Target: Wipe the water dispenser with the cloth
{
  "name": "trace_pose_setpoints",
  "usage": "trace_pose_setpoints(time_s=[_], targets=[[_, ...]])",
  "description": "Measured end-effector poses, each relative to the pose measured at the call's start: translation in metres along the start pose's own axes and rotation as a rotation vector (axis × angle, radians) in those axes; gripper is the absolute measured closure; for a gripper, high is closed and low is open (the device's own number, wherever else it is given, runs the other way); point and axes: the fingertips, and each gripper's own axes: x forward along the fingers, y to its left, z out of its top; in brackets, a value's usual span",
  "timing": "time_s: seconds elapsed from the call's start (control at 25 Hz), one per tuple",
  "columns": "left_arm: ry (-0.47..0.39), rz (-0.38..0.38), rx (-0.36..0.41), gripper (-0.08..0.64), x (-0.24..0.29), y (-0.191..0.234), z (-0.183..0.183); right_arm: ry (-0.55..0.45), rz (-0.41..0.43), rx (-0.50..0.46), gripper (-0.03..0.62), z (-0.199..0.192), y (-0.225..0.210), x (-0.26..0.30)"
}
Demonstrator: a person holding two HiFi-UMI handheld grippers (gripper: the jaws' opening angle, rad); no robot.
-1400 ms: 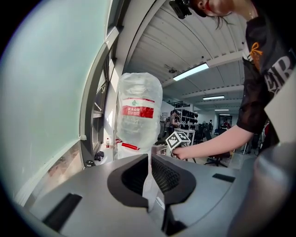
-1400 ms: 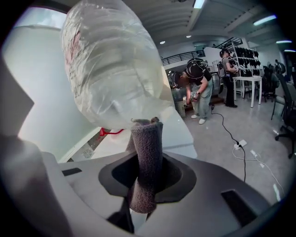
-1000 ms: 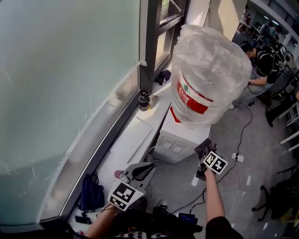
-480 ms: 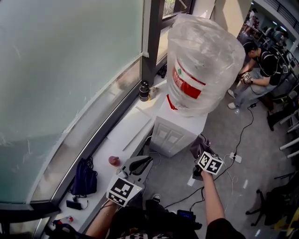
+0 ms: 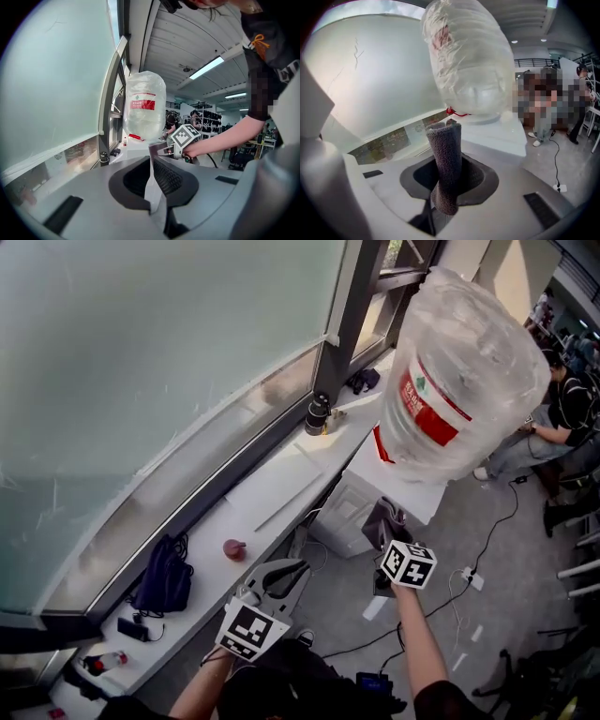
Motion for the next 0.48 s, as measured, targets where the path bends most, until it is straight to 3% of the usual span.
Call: trace_pose_setpoints(time_s=[0.28,0.48], targets=[[0.038,-0.004,-0.026,0.529,0.003,0.021,-0.053,-0.031,-0.039,-0.220,0.489,0.028,0.028,0.052],[0.047,-0.033,-0.060,0.529,0.011,0.026,-0.080,-0.030,-0.103,-0.315,0.488,0.026,0.033,0.080]])
